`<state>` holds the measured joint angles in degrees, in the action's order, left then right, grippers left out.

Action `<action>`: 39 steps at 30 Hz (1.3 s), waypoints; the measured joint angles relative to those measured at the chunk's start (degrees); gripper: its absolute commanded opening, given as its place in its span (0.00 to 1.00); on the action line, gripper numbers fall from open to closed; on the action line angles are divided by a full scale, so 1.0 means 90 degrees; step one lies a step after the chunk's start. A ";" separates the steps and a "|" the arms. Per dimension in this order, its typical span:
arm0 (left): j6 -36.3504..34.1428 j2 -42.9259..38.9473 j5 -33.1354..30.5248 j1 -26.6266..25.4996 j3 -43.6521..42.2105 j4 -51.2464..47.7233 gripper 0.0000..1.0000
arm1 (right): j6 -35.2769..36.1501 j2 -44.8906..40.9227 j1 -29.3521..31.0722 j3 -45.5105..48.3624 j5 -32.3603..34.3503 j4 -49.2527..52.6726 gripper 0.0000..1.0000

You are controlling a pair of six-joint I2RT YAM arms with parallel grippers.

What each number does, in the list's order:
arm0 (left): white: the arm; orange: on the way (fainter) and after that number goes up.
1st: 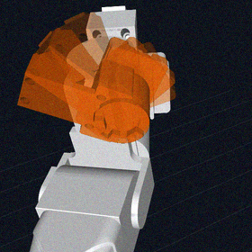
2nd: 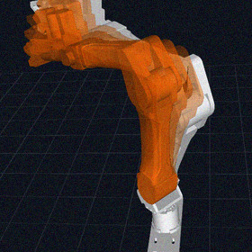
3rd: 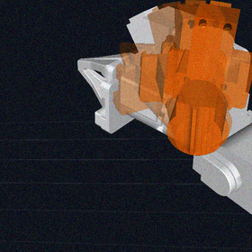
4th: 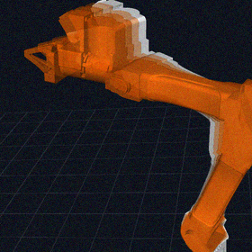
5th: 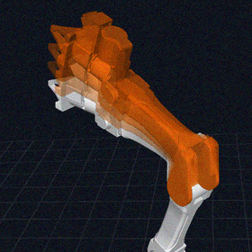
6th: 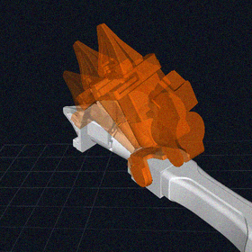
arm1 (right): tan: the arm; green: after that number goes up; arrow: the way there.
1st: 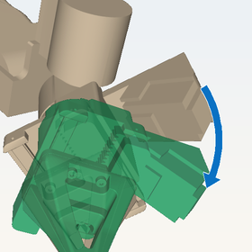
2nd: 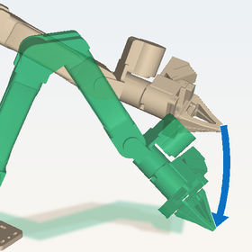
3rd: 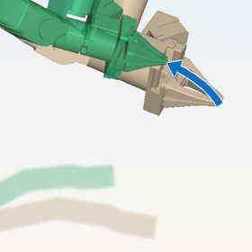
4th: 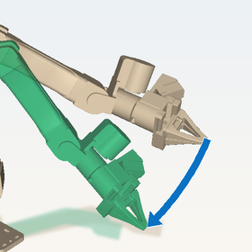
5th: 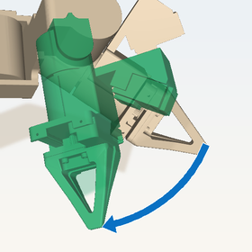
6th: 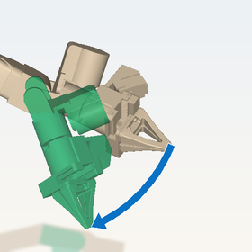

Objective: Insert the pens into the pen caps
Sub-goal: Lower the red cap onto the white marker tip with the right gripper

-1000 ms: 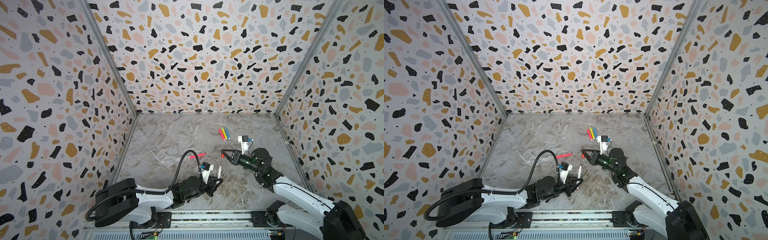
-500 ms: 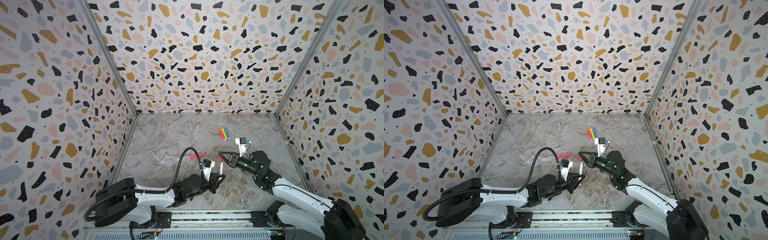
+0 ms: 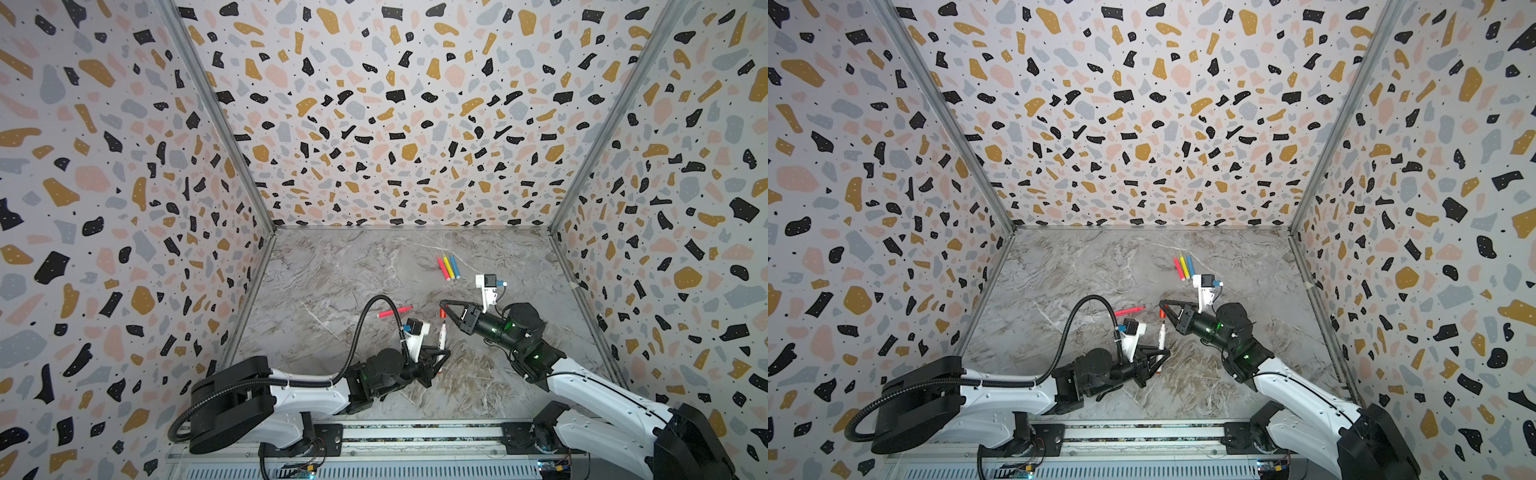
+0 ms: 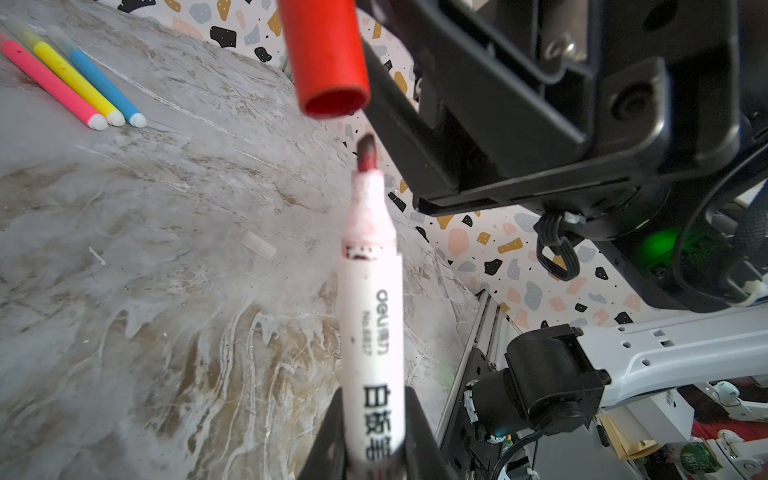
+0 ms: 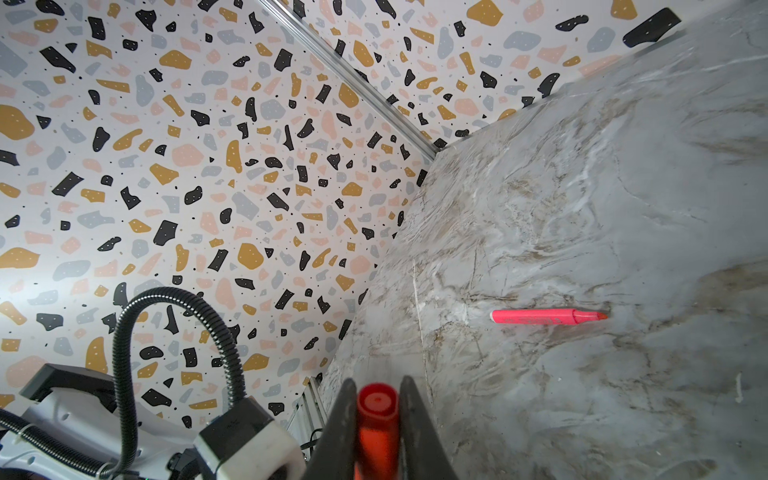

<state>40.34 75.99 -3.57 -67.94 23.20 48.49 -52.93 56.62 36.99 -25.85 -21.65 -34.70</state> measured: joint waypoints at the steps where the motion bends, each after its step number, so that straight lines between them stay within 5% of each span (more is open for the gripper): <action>1: 0.0000 0.0000 0.0000 0.0000 0.0000 0.0000 0.01 | 0.0002 0.0000 -0.0002 0.0000 -0.0002 0.0010 0.00; 39: 0.0049 -0.0284 -0.0124 -0.0005 0.0000 -0.0143 0.01 | 0.0197 -0.0389 0.0372 0.0588 -0.0073 -0.0590 0.00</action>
<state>40.77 73.43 -4.69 -67.99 23.20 47.20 -51.16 53.12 40.34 -20.56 -22.31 -40.01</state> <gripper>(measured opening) 0.161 0.174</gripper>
